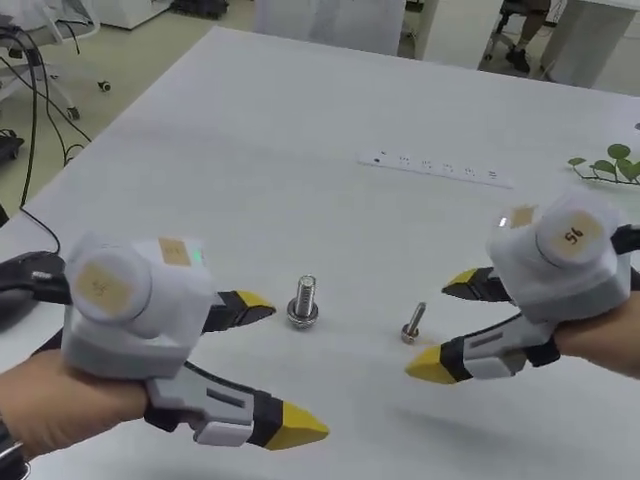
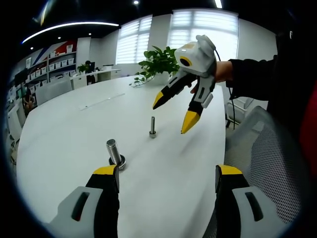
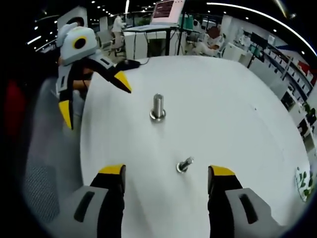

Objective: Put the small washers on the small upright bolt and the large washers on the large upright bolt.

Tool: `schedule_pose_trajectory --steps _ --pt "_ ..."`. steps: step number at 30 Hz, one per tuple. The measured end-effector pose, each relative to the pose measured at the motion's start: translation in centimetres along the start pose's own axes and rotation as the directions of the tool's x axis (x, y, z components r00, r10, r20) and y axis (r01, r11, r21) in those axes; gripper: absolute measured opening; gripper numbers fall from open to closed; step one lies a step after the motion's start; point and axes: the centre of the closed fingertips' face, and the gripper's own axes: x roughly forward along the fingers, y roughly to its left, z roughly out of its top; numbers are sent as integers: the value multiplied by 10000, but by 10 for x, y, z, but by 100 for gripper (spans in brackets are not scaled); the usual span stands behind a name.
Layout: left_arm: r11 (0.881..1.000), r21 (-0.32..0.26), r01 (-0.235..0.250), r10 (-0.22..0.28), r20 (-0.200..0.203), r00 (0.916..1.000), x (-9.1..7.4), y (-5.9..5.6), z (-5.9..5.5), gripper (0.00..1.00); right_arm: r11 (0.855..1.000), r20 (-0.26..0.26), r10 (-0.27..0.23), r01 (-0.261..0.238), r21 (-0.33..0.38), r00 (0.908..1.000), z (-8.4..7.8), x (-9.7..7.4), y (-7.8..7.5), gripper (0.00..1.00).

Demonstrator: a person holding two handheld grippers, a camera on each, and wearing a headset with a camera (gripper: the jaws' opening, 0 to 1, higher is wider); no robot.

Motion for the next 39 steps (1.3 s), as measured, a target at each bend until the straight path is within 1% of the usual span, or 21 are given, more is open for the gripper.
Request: schedule_pose_trajectory --steps 5,6,8,9,11,13,15,16,18,25,28,36,39 --pt "10000 -7 -85 85 45 10000 -3 2 3 79 9994 531 -142 124 332 9985 2 -10 9 71" --pt "9999 -7 -117 117 71 9999 -5 2 3 79 9991 715 -163 135 394 9973 2 -11 12 71" --pt "9999 -15 -142 142 94 9999 -6 2 4 79 9988 849 -169 131 462 9962 1 -13 16 71" --pt "9999 -29 -168 168 104 9998 -7 2 5 79 9981 1132 -214 146 605 9933 0 -16 21 72" --pt "9998 -29 -182 183 91 9998 -7 2 4 79 9962 1313 -181 68 865 9912 -3 -18 25 72" --pt "9998 -32 -181 181 87 9998 -8 1 5 79 9950 1334 -194 60 1000 9909 -11 -20 30 73" --pt "9999 -29 -164 164 60 9998 -8 0 5 79 9937 1150 -220 91 1114 9931 -18 -21 32 73" --pt "9999 -12 -157 157 55 9999 -8 0 5 79 9929 1144 -298 161 1182 9930 -22 -23 32 73" --pt "9999 -6 -153 153 48 9999 -8 0 6 79 9895 1238 -328 148 1436 9918 -25 -26 34 73" --pt "9998 34 -187 187 60 9998 -12 -1 6 79 9869 1447 -514 280 1590 9881 -27 -37 45 73" --pt "9997 1 -232 232 50 9997 -15 -1 5 79 9862 1435 -560 323 1627 9881 -29 -38 46 73" --pt "9994 -98 -320 320 -31 9995 -21 -2 -1 79 9854 1601 -613 342 1669 9852 -25 -40 49 73" --pt "9993 -157 -335 335 -2 9994 -22 -2 -2 79 9852 1624 -644 369 1672 9846 -24 -42 49 73"
